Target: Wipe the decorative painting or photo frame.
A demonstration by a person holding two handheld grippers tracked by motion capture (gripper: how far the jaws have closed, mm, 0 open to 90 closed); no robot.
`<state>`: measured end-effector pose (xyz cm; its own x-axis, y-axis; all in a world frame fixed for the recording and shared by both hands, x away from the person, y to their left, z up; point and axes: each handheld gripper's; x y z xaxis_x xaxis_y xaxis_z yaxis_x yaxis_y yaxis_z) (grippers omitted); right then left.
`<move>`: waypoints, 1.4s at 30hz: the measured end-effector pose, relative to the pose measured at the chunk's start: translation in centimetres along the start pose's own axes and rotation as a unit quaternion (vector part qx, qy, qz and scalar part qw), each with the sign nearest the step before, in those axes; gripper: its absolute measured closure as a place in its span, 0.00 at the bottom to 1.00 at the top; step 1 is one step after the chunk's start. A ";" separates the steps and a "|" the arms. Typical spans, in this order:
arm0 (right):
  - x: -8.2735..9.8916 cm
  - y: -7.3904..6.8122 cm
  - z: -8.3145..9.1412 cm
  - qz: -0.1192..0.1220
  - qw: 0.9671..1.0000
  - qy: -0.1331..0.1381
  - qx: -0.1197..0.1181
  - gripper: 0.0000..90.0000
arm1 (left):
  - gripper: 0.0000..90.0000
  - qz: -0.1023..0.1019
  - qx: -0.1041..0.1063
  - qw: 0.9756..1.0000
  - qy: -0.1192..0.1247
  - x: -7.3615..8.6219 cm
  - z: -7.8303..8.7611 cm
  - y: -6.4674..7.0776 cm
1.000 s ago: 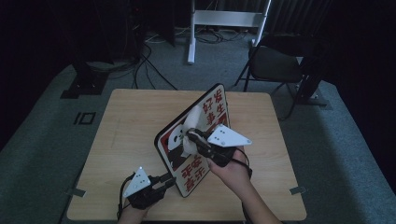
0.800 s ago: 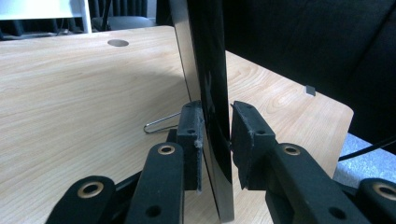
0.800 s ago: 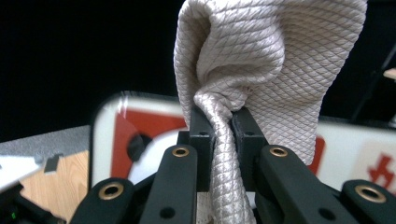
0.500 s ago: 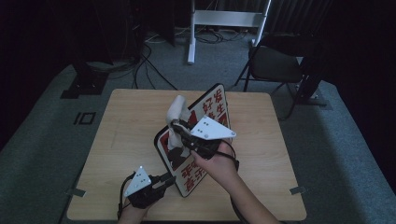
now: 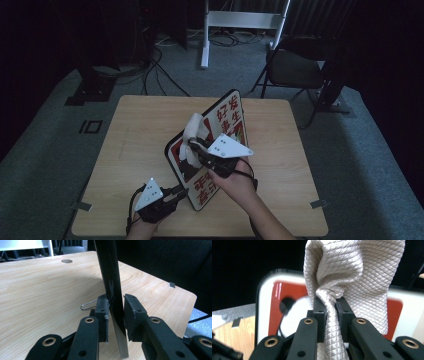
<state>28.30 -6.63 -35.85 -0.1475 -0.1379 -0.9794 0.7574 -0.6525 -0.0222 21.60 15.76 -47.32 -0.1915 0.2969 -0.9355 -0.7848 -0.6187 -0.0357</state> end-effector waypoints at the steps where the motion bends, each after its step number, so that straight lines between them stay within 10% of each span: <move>1: 0.6 0.1 0.1 -0.001 1.000 -0.006 0.001 0.90 | 0.83 0.000 0.000 1.000 0.000 0.0 0.0 0.0; 21: 8.8 1.0 1.1 -0.031 0.996 -0.077 0.017 0.90 | 0.83 -0.002 -0.001 1.000 -0.002 0.0 0.0 0.1; 42: 16.7 1.8 1.8 -0.062 0.984 -0.165 0.037 0.90 | 0.83 -0.002 0.003 1.000 -0.002 0.0 -0.1 0.1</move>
<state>26.06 -11.46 -51.84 -0.4436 -0.2802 -0.8513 0.6735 -0.7309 -0.1104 21.59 15.64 -47.31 -0.1906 0.3013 -0.9343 -0.7885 -0.6140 -0.0372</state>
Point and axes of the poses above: each handheld gripper's, and its own axes: z roughly backward along the jaws, x roughly out of its underside, y roughly to its right, and after that the axes turned 9 degrees about -z, right-handed
